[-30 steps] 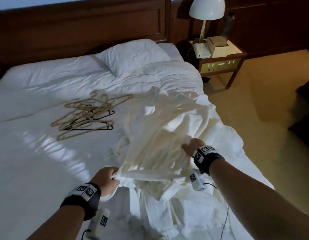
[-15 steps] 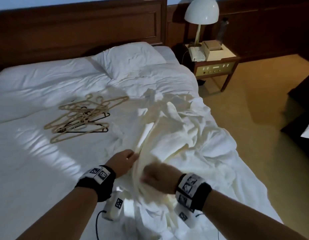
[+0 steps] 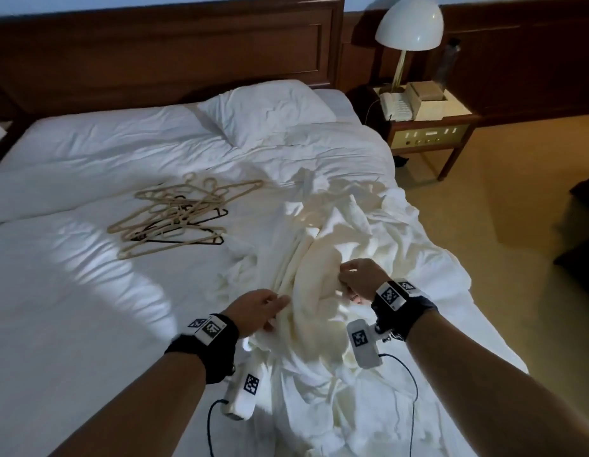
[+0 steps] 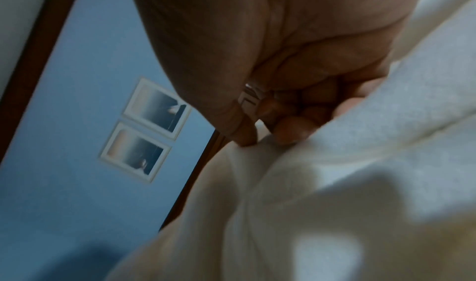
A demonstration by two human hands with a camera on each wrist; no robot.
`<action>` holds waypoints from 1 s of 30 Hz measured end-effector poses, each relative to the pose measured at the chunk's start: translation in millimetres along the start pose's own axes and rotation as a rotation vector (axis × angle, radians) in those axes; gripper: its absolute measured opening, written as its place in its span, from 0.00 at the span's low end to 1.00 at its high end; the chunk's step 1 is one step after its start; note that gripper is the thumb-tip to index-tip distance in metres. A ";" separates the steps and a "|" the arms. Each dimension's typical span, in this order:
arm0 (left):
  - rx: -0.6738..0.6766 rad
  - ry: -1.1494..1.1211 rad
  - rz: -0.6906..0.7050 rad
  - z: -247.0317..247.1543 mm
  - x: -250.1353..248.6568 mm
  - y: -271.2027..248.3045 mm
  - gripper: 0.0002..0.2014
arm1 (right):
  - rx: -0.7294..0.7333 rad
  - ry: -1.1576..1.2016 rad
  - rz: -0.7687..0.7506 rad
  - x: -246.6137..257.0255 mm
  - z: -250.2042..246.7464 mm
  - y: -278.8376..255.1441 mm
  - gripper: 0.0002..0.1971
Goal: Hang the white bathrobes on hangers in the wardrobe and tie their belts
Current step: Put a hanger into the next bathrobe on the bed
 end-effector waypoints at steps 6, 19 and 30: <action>0.011 0.154 0.103 24.5 4.6 -20.6 0.16 | 0.011 -0.087 -0.074 13.3 34.8 -15.1 0.17; -0.044 0.047 0.266 -129.5 177.4 -152.1 0.13 | -0.265 -0.456 0.212 62.7 122.9 -122.2 0.24; -0.597 0.063 -0.435 -398.8 587.0 -350.7 0.20 | 0.600 -0.384 -0.371 221.3 583.7 -256.1 0.26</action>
Point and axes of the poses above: each hand's wrist, its own y-axis towards the middle knuckle, its own z-axis out of the palm, x = y × z, the point moved 8 cm from there along y, towards the middle knuckle, and after that the axes turned 6 degrees about -z, right-handed, at the moved point
